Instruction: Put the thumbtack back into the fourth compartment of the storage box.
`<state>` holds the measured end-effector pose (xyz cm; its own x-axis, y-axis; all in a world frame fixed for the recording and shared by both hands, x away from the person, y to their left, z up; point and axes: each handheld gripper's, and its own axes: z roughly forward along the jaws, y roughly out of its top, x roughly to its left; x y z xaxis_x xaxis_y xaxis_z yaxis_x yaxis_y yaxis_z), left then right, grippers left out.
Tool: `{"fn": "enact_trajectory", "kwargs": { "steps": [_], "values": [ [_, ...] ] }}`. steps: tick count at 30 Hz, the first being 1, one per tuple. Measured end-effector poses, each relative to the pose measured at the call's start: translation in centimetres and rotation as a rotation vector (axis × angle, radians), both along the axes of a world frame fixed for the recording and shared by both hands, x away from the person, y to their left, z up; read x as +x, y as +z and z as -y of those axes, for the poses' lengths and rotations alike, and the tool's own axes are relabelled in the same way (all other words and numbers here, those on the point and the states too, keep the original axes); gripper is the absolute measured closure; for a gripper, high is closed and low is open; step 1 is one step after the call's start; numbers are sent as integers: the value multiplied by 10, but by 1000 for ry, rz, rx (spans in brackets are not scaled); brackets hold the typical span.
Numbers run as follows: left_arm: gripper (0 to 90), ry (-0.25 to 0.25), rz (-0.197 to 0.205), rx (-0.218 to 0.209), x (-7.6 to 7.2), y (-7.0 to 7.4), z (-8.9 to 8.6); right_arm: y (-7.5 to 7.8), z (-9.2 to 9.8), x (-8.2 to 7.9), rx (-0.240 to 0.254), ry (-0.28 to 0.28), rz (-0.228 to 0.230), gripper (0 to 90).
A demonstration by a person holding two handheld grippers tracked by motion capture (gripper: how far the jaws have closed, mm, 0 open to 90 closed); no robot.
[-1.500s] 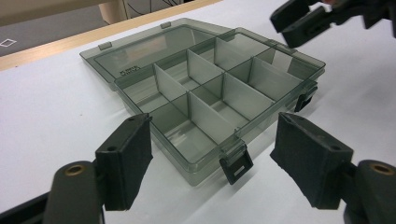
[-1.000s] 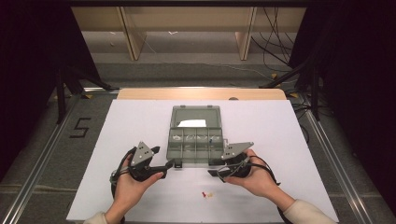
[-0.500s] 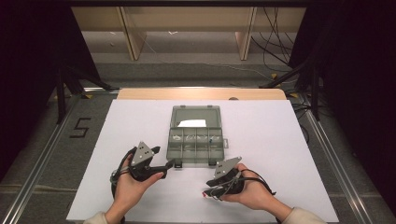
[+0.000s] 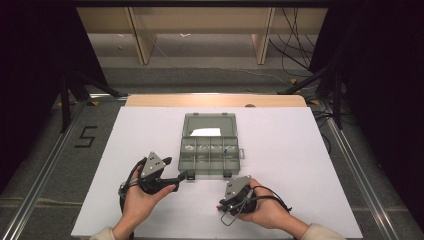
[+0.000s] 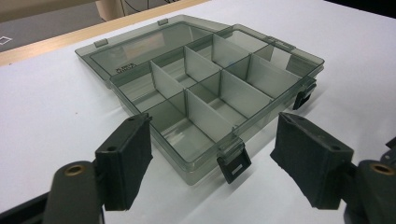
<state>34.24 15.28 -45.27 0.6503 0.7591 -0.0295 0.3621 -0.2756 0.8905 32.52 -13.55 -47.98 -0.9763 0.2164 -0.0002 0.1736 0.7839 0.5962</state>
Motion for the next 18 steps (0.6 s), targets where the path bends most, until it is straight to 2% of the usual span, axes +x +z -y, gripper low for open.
{"fn": "enact_trajectory", "kwargs": {
  "steps": [2, 10, 14, 18],
  "values": [
    [271, 4, -6, -5, 0, 0, 0, 0, 1, 1, 8, 0, -15, 829],
    [271, -1, -1, 1, 0, 0, 0, 0, 2, 3, 18, -24, -43, 838],
    [272, -2, -8, -5, 1, -1, 0, 5, 5, 6, 41, -48, -32, 838],
    [272, -9, 5, 9, 1, 0, 0, 8, 8, 9, 61, -69, -16, 838]
  ]
}}
